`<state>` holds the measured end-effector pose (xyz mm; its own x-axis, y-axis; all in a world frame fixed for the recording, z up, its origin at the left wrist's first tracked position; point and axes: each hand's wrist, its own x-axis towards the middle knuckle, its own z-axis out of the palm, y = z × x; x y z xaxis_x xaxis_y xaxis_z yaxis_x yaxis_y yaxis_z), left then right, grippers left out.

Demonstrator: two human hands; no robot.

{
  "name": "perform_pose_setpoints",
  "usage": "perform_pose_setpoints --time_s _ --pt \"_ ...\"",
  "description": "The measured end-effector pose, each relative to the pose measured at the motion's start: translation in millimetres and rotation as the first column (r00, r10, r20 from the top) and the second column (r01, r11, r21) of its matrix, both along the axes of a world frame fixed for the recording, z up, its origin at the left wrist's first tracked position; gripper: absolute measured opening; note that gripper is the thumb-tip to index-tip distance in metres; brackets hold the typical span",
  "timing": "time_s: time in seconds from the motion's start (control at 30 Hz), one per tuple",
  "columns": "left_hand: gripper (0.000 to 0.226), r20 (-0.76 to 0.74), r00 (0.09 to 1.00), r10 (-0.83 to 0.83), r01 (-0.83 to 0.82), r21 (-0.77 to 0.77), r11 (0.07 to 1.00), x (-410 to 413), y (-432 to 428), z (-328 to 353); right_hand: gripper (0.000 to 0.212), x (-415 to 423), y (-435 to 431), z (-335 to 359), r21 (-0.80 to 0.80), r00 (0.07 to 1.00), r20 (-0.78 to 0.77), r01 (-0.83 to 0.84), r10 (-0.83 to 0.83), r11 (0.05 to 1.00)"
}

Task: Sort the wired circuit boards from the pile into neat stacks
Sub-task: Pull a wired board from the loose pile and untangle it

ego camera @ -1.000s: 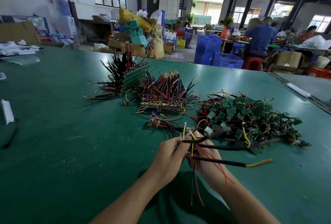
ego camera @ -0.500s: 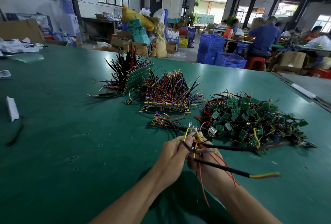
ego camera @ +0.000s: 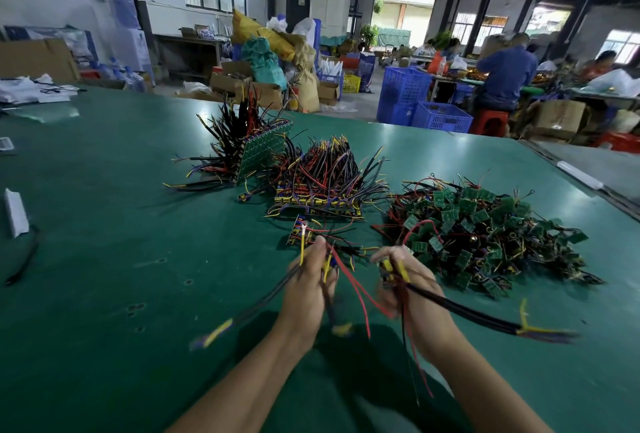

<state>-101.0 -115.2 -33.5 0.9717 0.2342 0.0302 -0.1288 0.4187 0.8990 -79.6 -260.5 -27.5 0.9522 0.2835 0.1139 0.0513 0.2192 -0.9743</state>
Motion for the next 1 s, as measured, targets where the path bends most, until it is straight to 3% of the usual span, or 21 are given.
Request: perform_pose_setpoints --time_s 0.07,0.17,0.27,0.37,0.43,0.6,0.67,0.73,0.83,0.93,1.0 --pt "0.042 -0.027 0.999 -0.031 0.030 -0.025 0.999 1 1 5 0.026 4 -9 -2 -0.236 0.981 0.184 -0.012 0.057 0.972" --pt "0.043 0.045 0.999 0.003 -0.003 0.016 1.000 -2 -1 4 0.027 6 -18 -11 -0.567 0.898 0.388 0.055 0.208 0.822" --pt "0.052 0.080 0.997 0.003 -0.011 0.093 0.996 -3 1 -2 0.024 5 -17 -9 -0.763 0.845 0.415 0.121 0.338 0.635" --pt "0.046 0.048 0.999 -0.002 0.002 0.008 1.000 -2 2 -3 0.014 4 -15 -10 -0.890 0.823 0.371 0.183 0.431 0.418" --pt "0.037 0.040 0.999 -0.015 0.016 -0.025 1.000 -3 1 -4 0.036 2 -14 -8 -0.911 0.842 0.331 0.167 0.426 0.378" --pt "0.040 0.112 0.993 0.024 -0.034 0.086 0.996 -9 -1 3 0.054 1 -19 -1 -0.841 0.929 0.319 0.185 0.190 0.509" --pt "0.040 0.166 0.981 0.098 -0.108 0.050 0.993 -10 -3 4 0.061 3 -23 0 -0.749 0.915 0.400 0.300 0.043 0.590" --pt "0.040 0.210 0.965 0.155 -0.163 0.025 0.986 -11 -6 4 0.049 3 -22 2 -0.578 0.869 0.491 0.379 -0.063 0.722" --pt "0.048 0.261 0.953 0.156 -0.199 0.145 0.969 -11 -14 -1 0.011 -7 -12 7 -0.391 0.838 0.545 0.261 -0.006 0.883" --pt "0.034 0.270 0.958 0.091 -0.140 0.166 0.976 -12 -21 -3 0.019 -20 2 5 -0.307 0.832 0.541 0.059 0.123 0.950" --pt "0.032 0.256 0.964 0.068 -0.102 0.120 0.988 -12 -25 -4 0.023 -21 9 4 -0.271 0.849 0.524 0.094 0.065 0.958"
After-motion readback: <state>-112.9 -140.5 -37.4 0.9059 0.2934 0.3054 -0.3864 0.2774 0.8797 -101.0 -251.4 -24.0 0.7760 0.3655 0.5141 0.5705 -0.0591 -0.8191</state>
